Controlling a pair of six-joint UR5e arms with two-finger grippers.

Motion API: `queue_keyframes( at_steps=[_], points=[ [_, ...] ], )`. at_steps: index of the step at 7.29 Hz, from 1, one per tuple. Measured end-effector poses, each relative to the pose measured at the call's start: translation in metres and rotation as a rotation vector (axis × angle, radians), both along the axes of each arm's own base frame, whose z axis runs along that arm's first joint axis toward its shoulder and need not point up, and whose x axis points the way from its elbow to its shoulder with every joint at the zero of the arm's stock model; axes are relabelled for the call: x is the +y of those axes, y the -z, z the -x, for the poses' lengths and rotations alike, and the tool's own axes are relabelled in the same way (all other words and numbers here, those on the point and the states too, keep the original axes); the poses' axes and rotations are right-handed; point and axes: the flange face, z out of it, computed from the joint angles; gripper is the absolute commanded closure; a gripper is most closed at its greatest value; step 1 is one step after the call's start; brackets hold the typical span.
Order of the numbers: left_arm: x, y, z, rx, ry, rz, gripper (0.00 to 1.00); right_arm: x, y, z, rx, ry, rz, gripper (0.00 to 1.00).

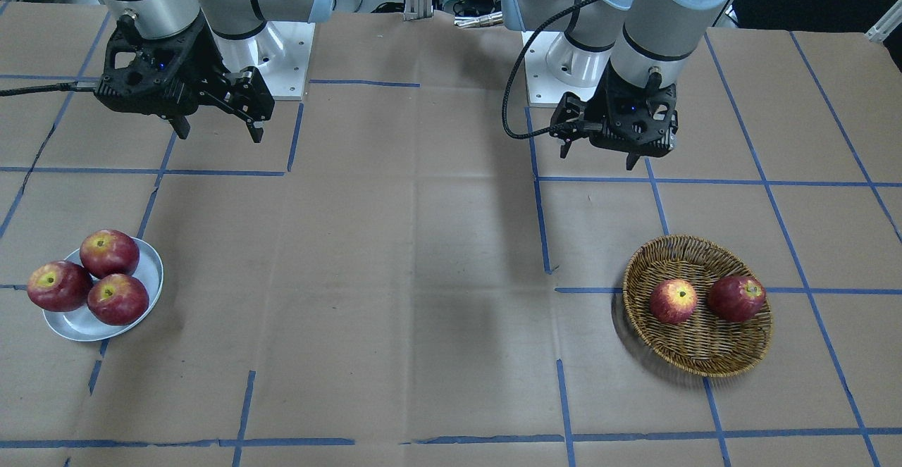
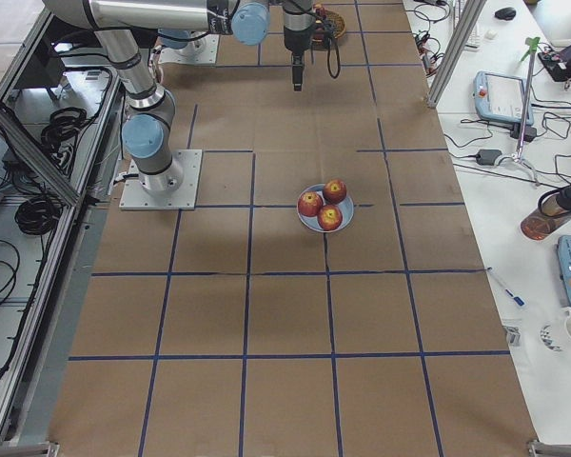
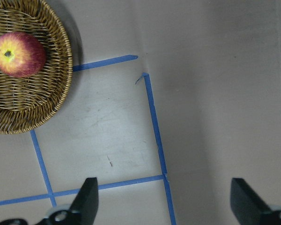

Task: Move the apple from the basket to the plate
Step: 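Lower the left gripper into the wicker basket over a red apple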

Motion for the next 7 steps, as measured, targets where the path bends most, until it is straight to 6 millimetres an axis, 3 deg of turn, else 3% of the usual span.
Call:
queue_keyframes(
  at_steps=[3,5,7],
  points=[
    [-0.04,0.067,-0.064,-0.017,0.14,0.055,0.01,0.0,-0.001,0.0,0.0,0.001,0.001,0.0],
    [-0.068,0.11,-0.118,-0.022,0.182,0.059,0.01,0.0,-0.001,0.0,0.0,0.001,0.002,0.0],
    [-0.09,0.15,-0.151,-0.023,0.195,0.066,0.01,0.0,-0.001,0.0,0.0,0.001,0.001,0.0]
  ],
)
